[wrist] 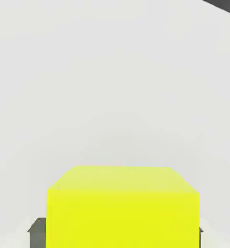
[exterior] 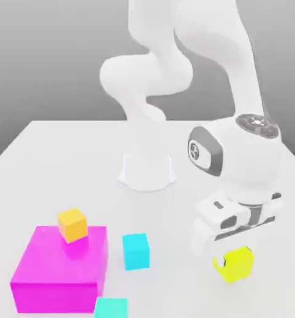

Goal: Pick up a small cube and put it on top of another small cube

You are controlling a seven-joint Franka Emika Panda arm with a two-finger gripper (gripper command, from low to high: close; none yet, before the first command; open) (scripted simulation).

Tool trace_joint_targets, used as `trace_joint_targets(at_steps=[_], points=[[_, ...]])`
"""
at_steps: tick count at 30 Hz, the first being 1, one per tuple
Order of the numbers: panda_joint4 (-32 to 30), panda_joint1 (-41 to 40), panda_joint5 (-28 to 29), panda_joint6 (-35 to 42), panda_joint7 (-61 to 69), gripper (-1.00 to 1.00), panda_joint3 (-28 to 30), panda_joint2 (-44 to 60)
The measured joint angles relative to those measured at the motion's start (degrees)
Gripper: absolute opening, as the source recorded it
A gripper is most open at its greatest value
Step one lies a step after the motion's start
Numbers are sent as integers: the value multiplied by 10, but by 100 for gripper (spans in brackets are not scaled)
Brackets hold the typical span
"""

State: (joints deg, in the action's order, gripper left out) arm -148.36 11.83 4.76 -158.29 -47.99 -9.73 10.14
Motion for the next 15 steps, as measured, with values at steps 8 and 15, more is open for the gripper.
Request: trace_joint_targets(at_steps=[8, 15], points=[[127, -122, -55, 110, -21, -100, 115, 15], [156, -148, -73, 62, -21, 100, 131, 92]])
